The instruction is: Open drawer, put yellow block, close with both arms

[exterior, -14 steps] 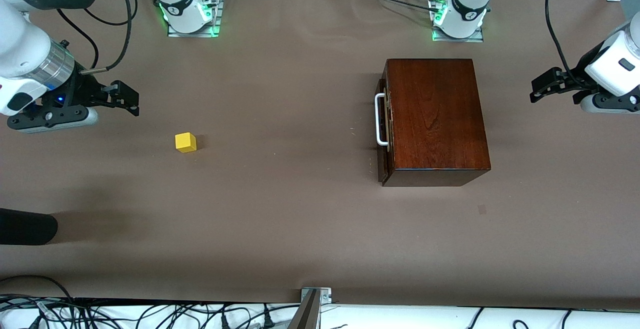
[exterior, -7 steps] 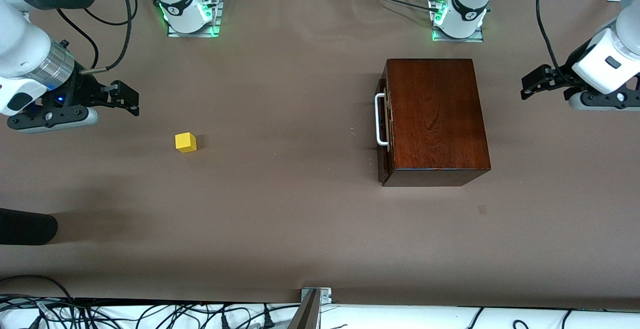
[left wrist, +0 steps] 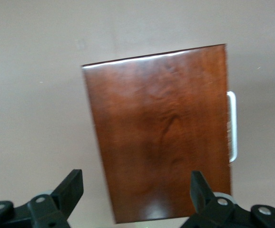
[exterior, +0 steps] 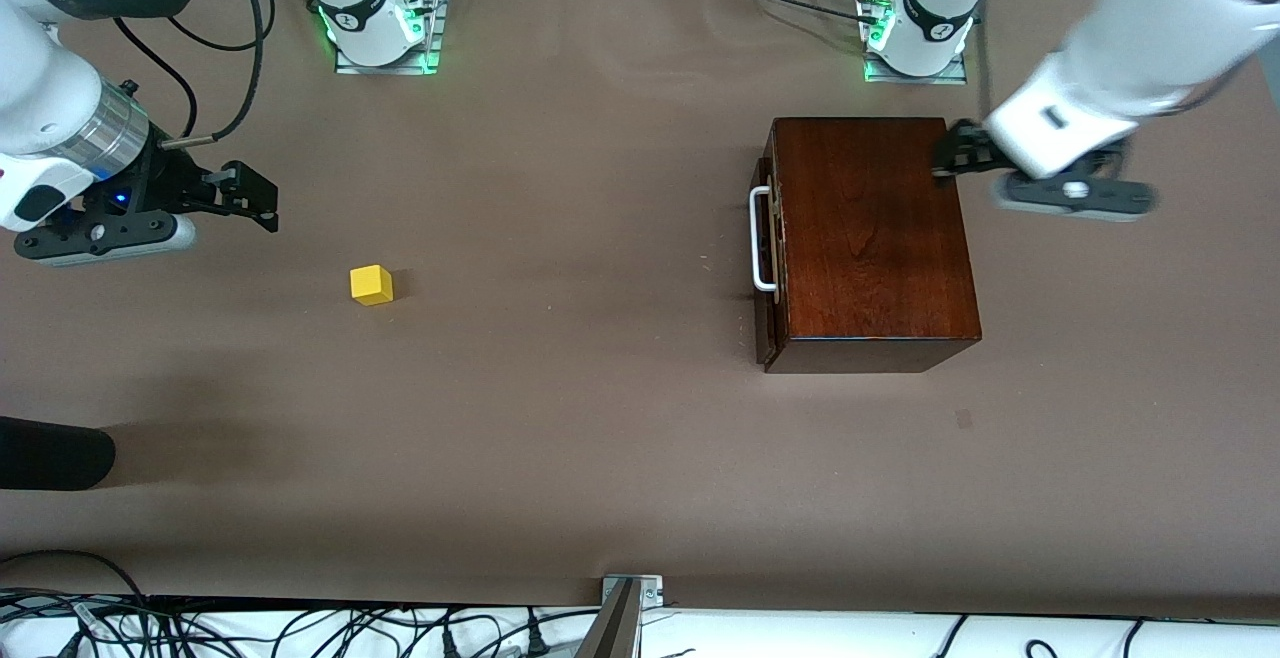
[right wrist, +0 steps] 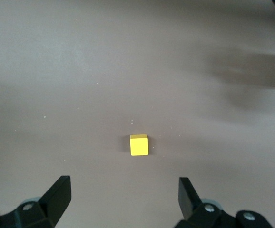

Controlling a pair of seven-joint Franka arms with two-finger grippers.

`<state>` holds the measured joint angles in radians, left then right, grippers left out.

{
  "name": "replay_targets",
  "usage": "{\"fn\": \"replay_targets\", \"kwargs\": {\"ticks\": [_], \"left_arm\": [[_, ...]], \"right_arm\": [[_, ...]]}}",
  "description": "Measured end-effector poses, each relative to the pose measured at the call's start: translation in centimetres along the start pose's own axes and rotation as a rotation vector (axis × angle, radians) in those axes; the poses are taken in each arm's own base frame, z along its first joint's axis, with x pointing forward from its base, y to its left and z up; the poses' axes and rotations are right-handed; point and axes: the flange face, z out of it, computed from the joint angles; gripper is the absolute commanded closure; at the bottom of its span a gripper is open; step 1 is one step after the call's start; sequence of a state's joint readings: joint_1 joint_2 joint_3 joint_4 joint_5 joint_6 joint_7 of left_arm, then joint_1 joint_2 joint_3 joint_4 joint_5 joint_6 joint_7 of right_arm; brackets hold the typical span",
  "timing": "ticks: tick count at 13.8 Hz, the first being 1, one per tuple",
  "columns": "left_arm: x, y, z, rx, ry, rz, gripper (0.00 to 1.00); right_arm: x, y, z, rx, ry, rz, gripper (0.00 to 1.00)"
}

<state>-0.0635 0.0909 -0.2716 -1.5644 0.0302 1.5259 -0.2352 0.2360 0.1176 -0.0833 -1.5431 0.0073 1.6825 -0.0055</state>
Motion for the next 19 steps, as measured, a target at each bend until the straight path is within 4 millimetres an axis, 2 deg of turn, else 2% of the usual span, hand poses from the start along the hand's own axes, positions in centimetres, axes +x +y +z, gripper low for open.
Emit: {"fn": "replay_targets", "kwargs": {"ticks": [4, 7, 9, 11, 13, 19], "left_arm": [[0.8, 10.3, 3.9, -0.011, 0.029, -0.072, 0.00], [-0.1, 18.0, 8.1, 0.079, 0.052, -0.078, 0.00], [-1.1, 21.9, 11.4, 0.113, 0.025, -0.059, 0.00], [-1.2, 23.4, 14.7, 0.123, -0.005, -0.041, 0.00], [-1.7, 24.0, 17.2, 0.139, -0.021, -0.058, 0.00], [-2.9, 25.0, 20.8, 0.185, 0.023, -0.042, 0.00]], "right_arm": [[0.0, 0.0, 0.0, 0.000, 0.000, 0.000, 0.00], [0.0, 0.0, 0.0, 0.000, 0.000, 0.000, 0.00], [0.0, 0.0, 0.0, 0.000, 0.000, 0.000, 0.00], [0.0, 0.0, 0.0, -0.001, 0.000, 0.000, 0.00], [0.0, 0.1, 0.0, -0.015, 0.000, -0.002, 0.00], [0.0, 0.3, 0.0, -0.028, 0.000, -0.004, 0.00]]}}
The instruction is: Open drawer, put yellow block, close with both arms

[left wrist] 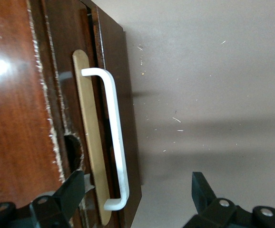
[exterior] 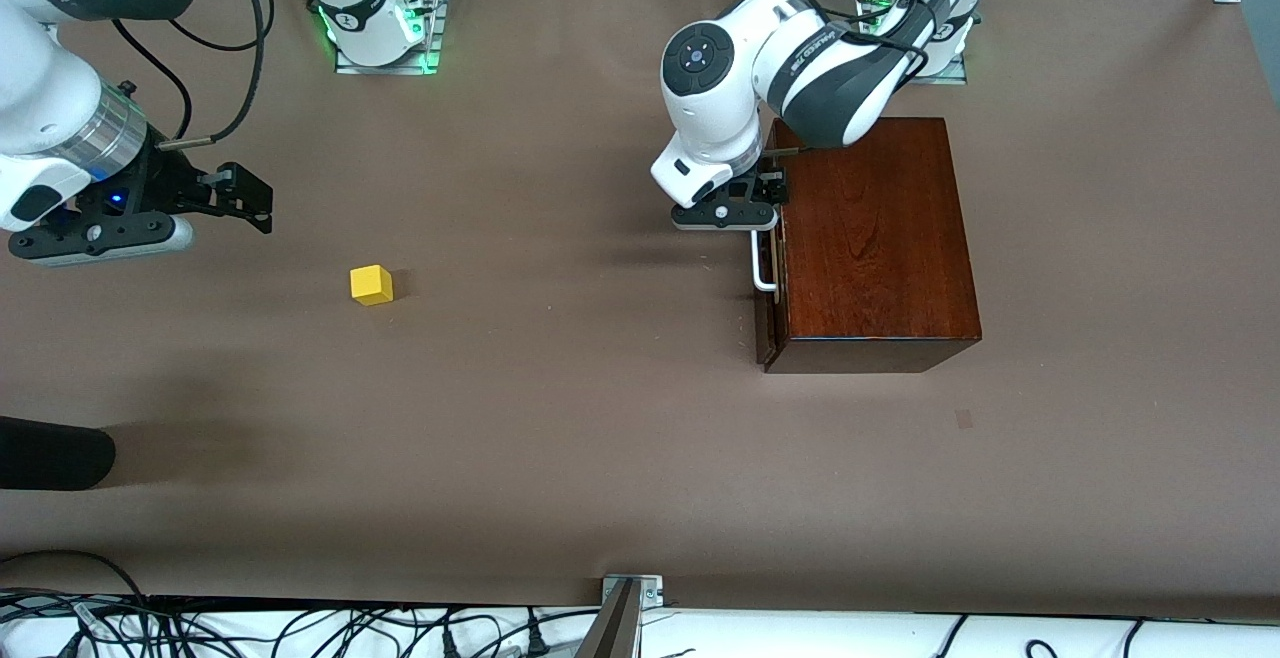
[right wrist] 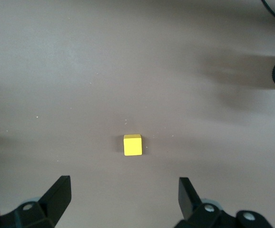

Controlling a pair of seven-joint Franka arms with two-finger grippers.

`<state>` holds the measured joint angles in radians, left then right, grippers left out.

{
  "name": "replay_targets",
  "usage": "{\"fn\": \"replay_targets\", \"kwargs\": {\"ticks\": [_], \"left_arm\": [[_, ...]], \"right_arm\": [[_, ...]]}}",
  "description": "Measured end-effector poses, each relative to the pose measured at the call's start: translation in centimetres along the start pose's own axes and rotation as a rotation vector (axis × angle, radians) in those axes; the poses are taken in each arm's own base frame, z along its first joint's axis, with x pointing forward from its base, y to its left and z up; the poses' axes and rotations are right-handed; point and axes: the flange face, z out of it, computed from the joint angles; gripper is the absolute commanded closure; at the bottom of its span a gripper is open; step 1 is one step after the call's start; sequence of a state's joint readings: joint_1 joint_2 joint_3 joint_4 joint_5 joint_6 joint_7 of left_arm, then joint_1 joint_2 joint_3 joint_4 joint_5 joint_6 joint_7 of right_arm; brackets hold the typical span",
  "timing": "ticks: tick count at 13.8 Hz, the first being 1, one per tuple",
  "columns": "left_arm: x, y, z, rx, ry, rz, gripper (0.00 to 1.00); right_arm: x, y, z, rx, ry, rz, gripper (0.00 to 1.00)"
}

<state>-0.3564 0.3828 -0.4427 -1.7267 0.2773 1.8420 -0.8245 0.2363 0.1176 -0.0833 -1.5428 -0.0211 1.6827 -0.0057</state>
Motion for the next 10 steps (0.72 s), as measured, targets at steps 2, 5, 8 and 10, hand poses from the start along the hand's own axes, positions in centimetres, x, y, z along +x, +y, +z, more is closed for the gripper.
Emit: {"fn": "replay_targets", "kwargs": {"ticks": [2, 5, 8, 10], "left_arm": [[-0.2, 0.3, 1.4, 0.000, 0.001, -0.018, 0.00], [0.0, 0.4, 3.2, 0.045, 0.029, -0.034, 0.00], [-0.2, 1.4, 4.5, 0.051, 0.025, -0.043, 0.00], [-0.4, 1.8, 5.1, 0.053, 0.018, -0.046, 0.00]], "right_arm": [[0.0, 0.0, 0.0, 0.000, 0.003, 0.000, 0.00], [0.2, -0.2, -0.1, 0.000, 0.020, -0.005, 0.00], [0.3, -1.9, -0.2, 0.003, 0.026, -0.036, 0.00], [0.3, -2.2, -0.2, 0.004, 0.026, -0.042, 0.00]]}}
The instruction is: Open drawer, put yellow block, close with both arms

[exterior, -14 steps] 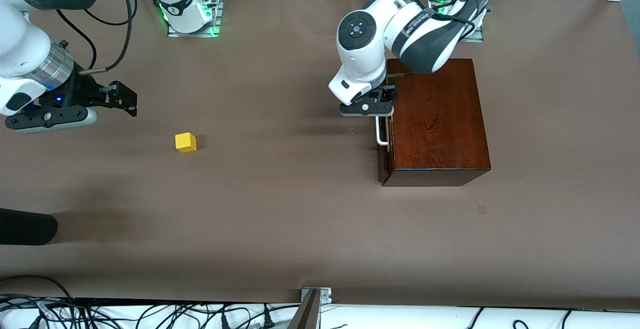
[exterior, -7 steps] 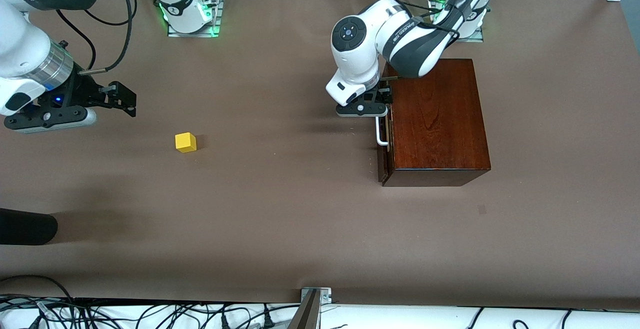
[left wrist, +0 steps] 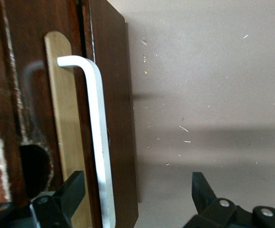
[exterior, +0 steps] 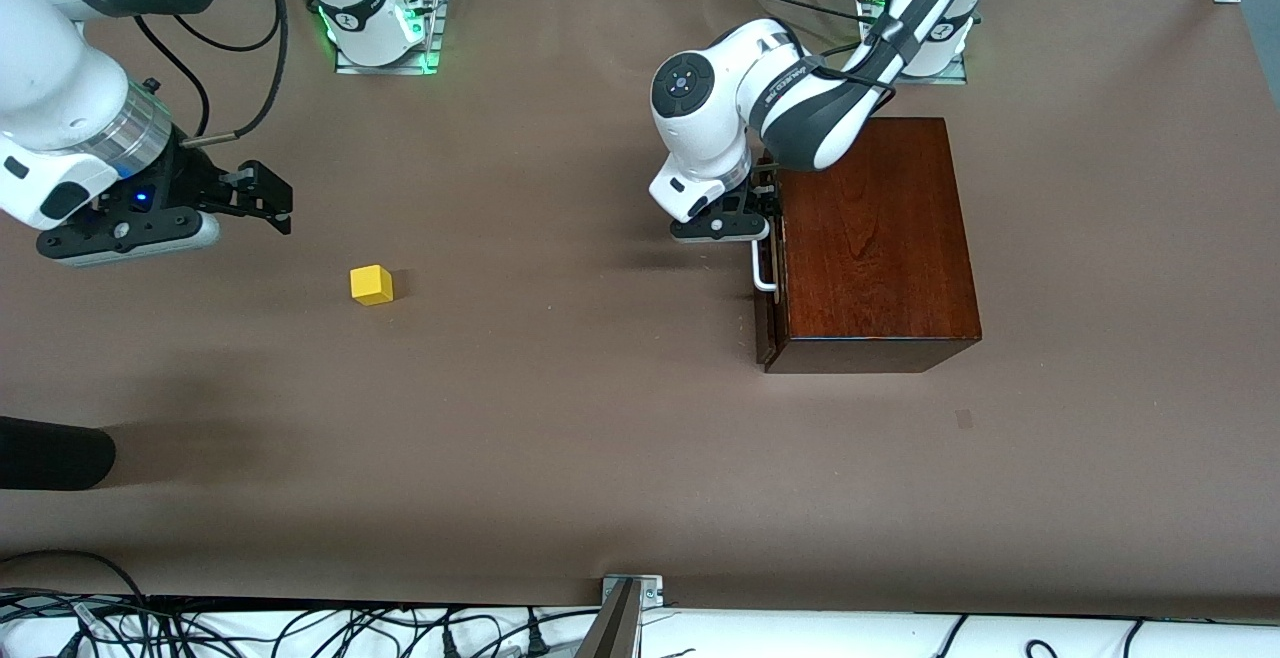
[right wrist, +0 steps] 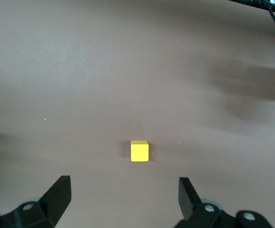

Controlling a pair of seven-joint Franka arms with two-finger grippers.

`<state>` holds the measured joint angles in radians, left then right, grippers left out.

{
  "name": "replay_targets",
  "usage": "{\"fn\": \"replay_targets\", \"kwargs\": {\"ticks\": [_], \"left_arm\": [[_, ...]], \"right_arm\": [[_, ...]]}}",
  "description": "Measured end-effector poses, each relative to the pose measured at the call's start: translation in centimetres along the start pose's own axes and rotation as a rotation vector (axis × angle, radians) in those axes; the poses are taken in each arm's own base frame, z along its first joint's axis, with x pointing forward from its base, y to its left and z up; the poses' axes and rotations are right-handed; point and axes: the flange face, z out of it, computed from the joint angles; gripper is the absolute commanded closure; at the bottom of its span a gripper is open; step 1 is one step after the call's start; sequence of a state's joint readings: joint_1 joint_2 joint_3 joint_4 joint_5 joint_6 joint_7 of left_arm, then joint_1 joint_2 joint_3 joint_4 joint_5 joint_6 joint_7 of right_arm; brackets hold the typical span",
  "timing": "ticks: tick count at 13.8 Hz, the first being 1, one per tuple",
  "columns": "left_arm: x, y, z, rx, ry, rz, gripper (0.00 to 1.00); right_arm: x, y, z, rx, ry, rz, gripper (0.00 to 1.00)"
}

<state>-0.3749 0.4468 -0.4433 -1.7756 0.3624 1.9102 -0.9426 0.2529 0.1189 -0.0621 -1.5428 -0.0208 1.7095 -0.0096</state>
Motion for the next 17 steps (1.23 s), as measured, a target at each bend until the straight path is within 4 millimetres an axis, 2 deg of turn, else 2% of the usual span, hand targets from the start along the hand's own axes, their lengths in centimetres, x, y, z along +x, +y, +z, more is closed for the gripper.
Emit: {"fn": "replay_targets", "kwargs": {"ticks": [7, 13, 17], "left_arm": [[-0.5, 1.5, 2.2, 0.039, 0.024, -0.021, 0.00], [-0.6, 2.9, 3.3, 0.005, 0.042, -0.058, 0.00], [-1.1, 3.9, 2.8, -0.017, 0.062, -0.059, 0.00]], "right_arm": [[0.5, 0.2, 0.5, -0.001, 0.014, 0.007, 0.00], [1.9, 2.0, 4.6, -0.006, -0.035, -0.013, 0.00], [2.6, 3.5, 8.1, -0.002, -0.092, -0.078, 0.00]]}}
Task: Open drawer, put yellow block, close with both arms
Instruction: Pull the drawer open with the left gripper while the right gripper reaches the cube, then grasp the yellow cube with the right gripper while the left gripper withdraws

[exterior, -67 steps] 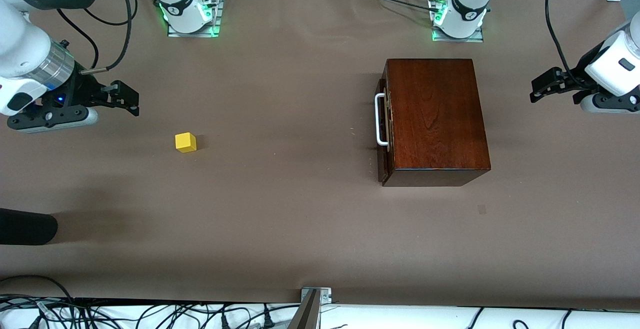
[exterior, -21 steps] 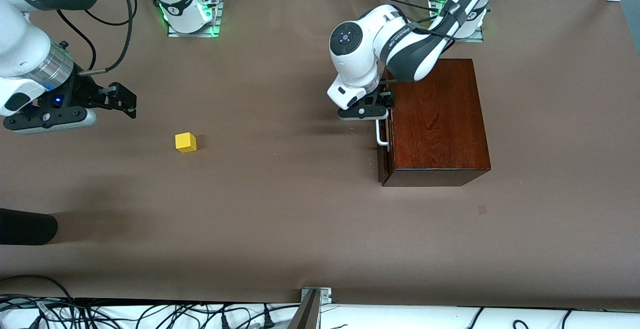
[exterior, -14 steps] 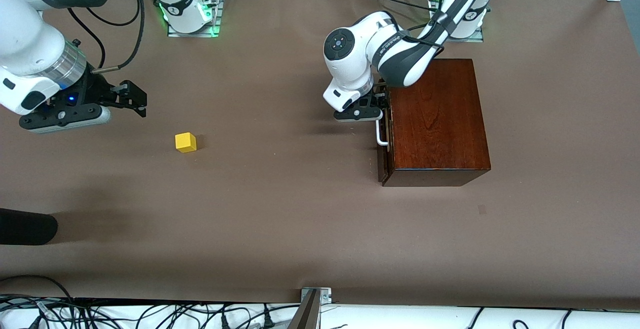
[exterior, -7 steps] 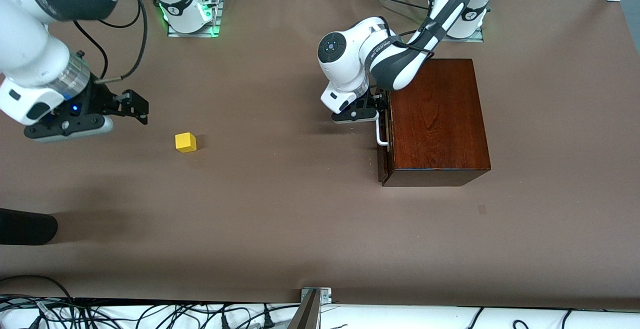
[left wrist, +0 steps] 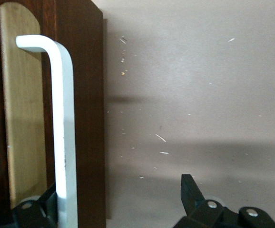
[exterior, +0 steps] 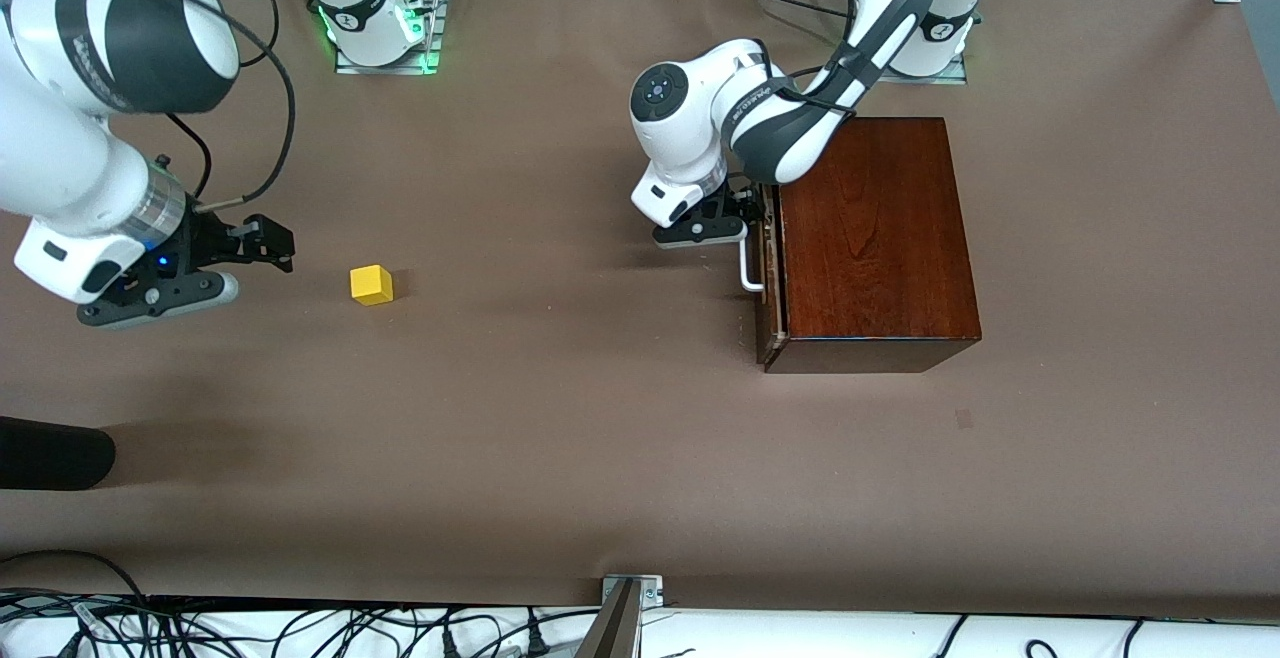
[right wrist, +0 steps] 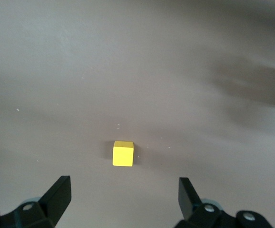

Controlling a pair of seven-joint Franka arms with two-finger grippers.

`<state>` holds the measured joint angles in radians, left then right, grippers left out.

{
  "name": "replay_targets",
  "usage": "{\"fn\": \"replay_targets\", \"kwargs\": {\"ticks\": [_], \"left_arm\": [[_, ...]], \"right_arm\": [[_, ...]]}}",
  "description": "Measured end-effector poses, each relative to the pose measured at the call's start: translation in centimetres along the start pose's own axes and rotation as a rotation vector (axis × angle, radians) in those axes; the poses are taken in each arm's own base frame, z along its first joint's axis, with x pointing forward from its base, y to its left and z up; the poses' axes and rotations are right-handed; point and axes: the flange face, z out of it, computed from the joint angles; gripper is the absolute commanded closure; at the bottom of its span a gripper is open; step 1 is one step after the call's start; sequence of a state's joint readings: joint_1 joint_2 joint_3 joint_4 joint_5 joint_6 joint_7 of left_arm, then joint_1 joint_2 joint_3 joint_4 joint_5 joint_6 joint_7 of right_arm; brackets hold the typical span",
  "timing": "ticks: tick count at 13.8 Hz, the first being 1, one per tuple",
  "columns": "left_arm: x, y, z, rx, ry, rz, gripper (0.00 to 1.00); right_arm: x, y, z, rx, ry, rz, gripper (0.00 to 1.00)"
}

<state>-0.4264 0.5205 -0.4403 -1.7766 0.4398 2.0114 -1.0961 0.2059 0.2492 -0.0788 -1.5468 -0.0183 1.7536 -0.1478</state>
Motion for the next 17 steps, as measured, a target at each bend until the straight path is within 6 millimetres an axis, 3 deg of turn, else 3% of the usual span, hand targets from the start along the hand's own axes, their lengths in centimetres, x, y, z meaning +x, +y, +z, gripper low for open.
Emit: {"fn": "replay_targets", "kwargs": {"ticks": [6, 10, 14, 17], "left_arm": [[-0.3, 2.3, -1.2, -0.045, 0.023, -0.006, 0.00], [-0.1, 4.7, -2.5, -0.095, 0.013, -0.020, 0.00], [-0.1, 5.7, -2.9, -0.105, 0.015, -0.016, 0.00], [-0.3, 7.7, -4.6, -0.163, 0.035, -0.009, 0.00]], "right_arm": [[0.5, -0.6, 5.3, 0.030, -0.066, -0.007, 0.00], [0.2, -1.2, 11.1, 0.035, -0.054, -0.013, 0.00], [-1.1, -2.0, 17.8, 0.029, -0.025, -0.020, 0.00], [-1.8, -2.5, 21.2, 0.028, -0.028, -0.025, 0.00]]}}
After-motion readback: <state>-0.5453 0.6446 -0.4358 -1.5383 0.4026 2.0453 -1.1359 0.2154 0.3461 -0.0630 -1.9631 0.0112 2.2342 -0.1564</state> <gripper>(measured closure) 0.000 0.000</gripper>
